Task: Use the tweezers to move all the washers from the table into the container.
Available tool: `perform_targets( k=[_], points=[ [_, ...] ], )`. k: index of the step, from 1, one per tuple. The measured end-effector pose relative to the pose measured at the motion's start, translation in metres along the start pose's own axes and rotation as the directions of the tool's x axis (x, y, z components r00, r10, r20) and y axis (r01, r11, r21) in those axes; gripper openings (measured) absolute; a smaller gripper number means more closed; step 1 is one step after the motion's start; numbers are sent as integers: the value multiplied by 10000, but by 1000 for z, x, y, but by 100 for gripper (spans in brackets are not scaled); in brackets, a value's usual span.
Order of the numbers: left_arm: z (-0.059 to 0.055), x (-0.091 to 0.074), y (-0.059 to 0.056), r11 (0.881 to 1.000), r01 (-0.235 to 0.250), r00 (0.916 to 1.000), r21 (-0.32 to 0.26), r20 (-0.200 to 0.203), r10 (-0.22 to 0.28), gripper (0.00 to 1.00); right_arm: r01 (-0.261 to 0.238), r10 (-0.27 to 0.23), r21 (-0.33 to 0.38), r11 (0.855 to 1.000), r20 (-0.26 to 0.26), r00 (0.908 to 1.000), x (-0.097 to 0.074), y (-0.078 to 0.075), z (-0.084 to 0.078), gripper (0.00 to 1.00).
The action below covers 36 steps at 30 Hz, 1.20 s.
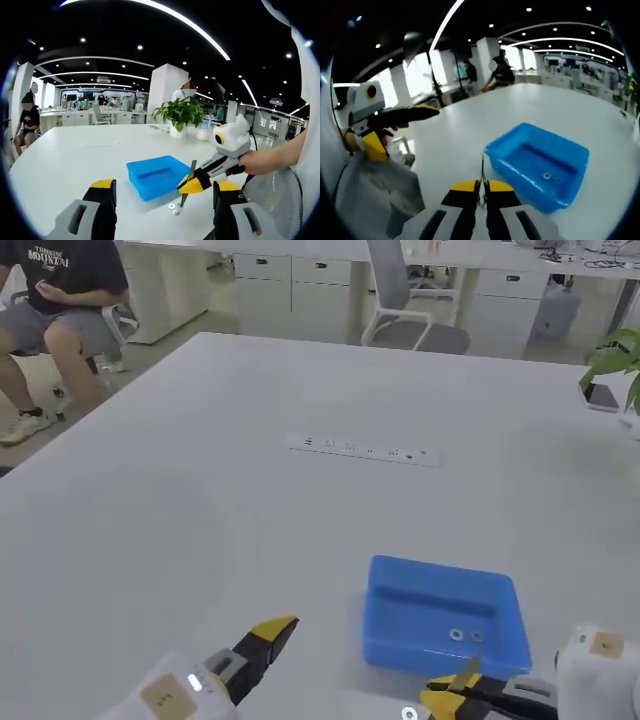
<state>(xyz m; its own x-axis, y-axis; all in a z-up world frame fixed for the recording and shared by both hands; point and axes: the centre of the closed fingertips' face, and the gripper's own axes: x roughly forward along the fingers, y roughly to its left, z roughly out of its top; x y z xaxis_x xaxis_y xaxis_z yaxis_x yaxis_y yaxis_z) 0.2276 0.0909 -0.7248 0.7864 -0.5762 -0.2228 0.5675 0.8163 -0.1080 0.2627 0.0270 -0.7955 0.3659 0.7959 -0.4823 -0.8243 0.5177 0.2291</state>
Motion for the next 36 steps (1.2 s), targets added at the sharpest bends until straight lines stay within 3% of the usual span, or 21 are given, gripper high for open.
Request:
perform_targets(
  k=[10, 18, 36],
  points=[
    [-1, 0, -2, 9999, 113, 9999, 65, -106, -112, 80, 349, -406, 722, 9968, 778, 9961, -27, -11, 29, 3],
    [0, 0, -2, 9999, 108, 9999, 56, -71, -108, 80, 576, -796, 1446, 9878, 1512, 9853, -43, -18, 47, 3],
    [1, 1, -6, 9997, 245, 9997, 75, -59, -244, 80, 1148, -1405, 1320, 9846, 2055, 9685, -42, -39, 90, 3]
  ],
)
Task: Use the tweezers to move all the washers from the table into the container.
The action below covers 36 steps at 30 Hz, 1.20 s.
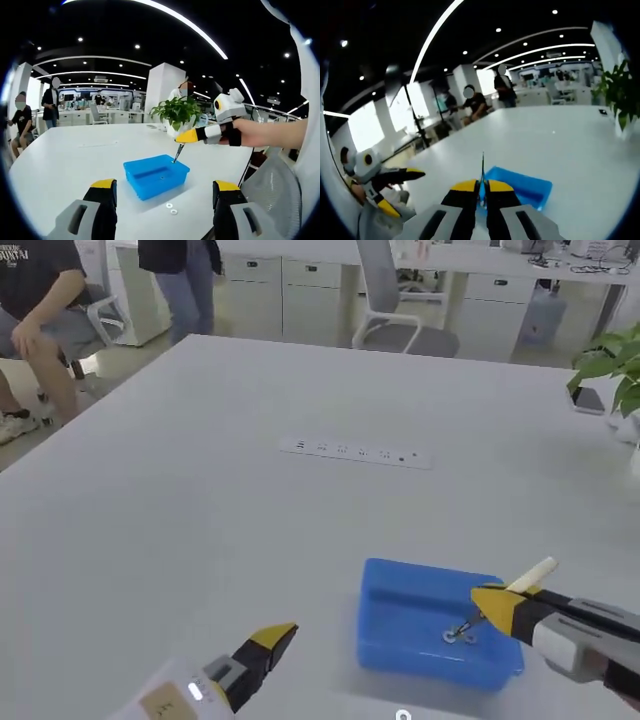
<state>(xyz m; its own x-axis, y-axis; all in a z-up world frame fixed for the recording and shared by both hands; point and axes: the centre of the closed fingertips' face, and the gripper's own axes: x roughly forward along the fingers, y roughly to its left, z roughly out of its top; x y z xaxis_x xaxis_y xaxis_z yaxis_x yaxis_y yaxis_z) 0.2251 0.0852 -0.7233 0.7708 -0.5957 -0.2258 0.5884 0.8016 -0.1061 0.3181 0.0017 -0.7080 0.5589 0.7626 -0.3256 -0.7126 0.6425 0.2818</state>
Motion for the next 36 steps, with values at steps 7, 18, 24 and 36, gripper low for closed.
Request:
perform_targets(
  k=[7, 18, 24, 36],
  points=[
    [0, -1, 0, 10000, 81, 9999, -52, 73, -81, 79, 70, -71, -43, 10000, -98, 9999, 12, -6, 6, 3],
    [-1, -2, 1, 9999, 99, 9999, -123, 95, -98, 79, -228, 178, -631, 9977, -791, 9967, 36, -13, 1, 3],
    [-1, -2, 2, 9999, 26, 9999, -131, 109, -24, 79, -50, 8, -542, 9985, -785, 9969, 48, -29, -1, 3],
    [1, 0, -1, 9998, 107, 9998, -180, 151, -104, 80, 270, -283, -115, 9996, -1374, 9901, 62, -49, -25, 3]
  ],
)
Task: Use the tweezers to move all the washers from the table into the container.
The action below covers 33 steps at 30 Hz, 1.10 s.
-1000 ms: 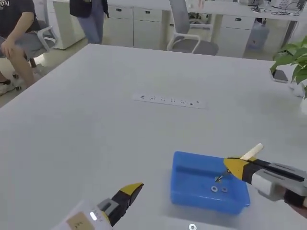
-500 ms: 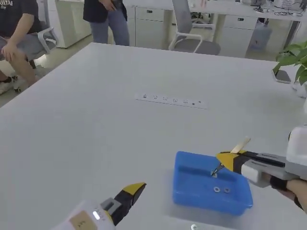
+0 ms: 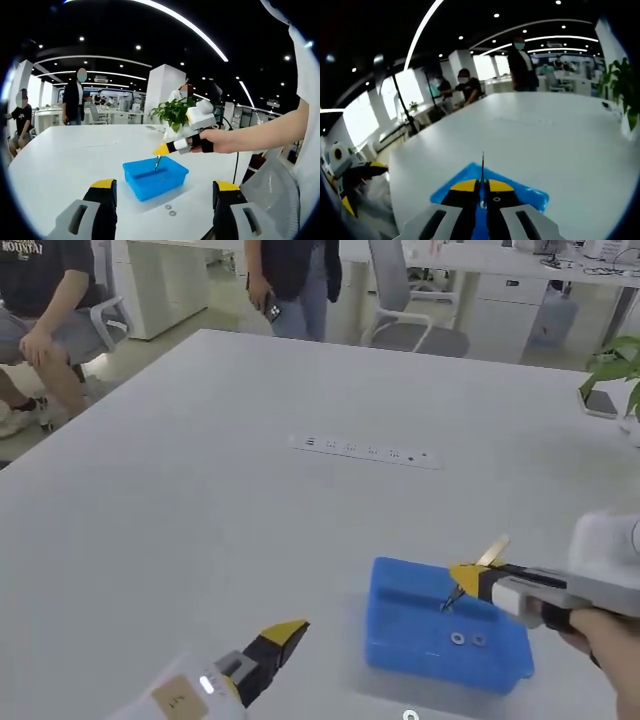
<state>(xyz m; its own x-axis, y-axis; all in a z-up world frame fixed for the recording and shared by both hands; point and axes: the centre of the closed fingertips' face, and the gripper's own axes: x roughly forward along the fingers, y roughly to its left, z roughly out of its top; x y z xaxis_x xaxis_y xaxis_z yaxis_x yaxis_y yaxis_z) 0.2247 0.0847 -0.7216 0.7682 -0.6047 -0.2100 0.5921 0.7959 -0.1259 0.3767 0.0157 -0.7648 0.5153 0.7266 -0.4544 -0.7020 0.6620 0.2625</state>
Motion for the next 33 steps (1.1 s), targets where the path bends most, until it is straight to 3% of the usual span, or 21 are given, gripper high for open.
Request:
perform_targets(
  k=[18, 24, 33],
  points=[
    [-4, 0, 2, 9999, -69, 9998, 74, -194, 70, 79, -77, 50, -286, 9996, -931, 9956, 20, -11, -27, 3],
    [-5, 0, 4, 9999, -72, 9997, 84, -227, 74, 79, -90, 36, -439, 9990, -1210, 9926, 22, -8, -37, 3],
    [-8, 0, 4, 9999, -38, 9994, 140, -330, 42, 78, -250, 170, -733, 9970, -1076, 9940, 22, -7, -37, 4]
  ],
)
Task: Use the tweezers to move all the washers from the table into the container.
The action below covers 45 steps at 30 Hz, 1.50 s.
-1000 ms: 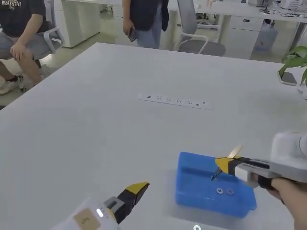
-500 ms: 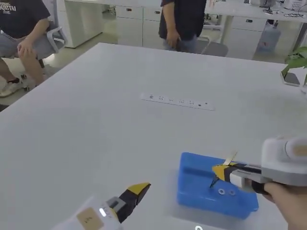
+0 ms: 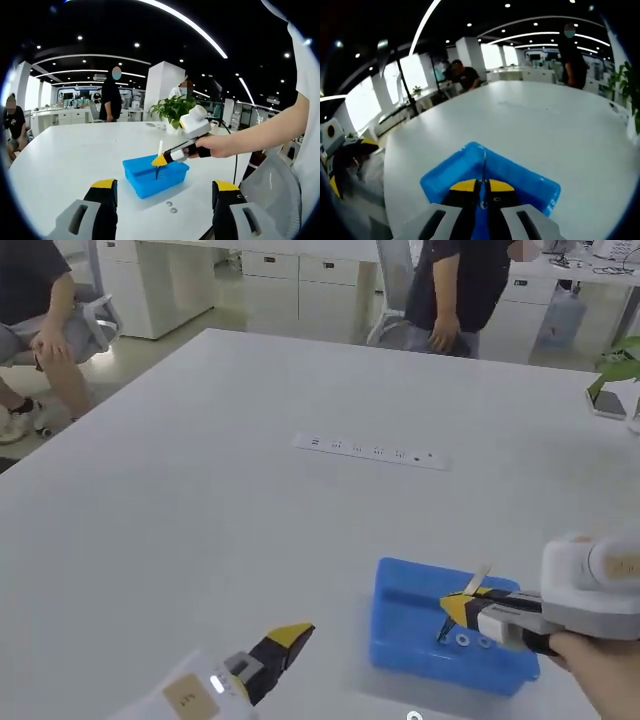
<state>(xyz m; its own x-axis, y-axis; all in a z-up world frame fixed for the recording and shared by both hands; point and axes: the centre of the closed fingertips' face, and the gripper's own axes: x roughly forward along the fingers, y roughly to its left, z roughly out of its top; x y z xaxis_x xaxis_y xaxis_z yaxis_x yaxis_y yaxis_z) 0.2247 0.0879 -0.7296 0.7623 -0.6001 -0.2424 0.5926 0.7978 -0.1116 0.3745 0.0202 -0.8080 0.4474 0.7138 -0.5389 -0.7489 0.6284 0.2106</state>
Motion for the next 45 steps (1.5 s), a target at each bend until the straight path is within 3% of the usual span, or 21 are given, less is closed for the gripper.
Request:
perform_targets(
  k=[4, 10, 18, 24, 32, 37, 45],
  points=[
    [0, 0, 0, 10000, 6, 10000, 18, -33, -6, 78, 83, -85, 79, 9999, 174, 9998, -2, 0, 4, 4],
    [-1, 1, -1, 10000, 39, 10000, 65, -83, -39, 78, 46, -58, 166, 9999, 726, 9973, -12, 5, 23, 4],
    [-3, 1, -2, 9999, 93, 9998, 105, -187, -91, 78, -343, 347, -57, 9994, 1564, 9871, -31, 31, 46, 4],
    [-3, 1, -2, 9999, 84, 9997, 126, -219, -81, 78, -658, 668, -116, 9978, 1944, 9787, -42, 50, 53, 4],
    [-3, 1, -2, 9999, 73, 9997, 154, -250, -69, 78, -1257, 1245, -58, 9921, 1890, 9741, -47, 74, 40, 4],
    [-3, 1, -3, 9999, 69, 9996, 153, -276, -65, 78, -1630, 1624, -79, 9866, 1465, 9758, -45, 89, 22, 4],
    [-5, 2, -5, 9998, 124, 9993, 172, -362, -117, 78, -2084, 2059, 222, 9778, 843, 9749, -40, 97, -7, 4]
  ],
)
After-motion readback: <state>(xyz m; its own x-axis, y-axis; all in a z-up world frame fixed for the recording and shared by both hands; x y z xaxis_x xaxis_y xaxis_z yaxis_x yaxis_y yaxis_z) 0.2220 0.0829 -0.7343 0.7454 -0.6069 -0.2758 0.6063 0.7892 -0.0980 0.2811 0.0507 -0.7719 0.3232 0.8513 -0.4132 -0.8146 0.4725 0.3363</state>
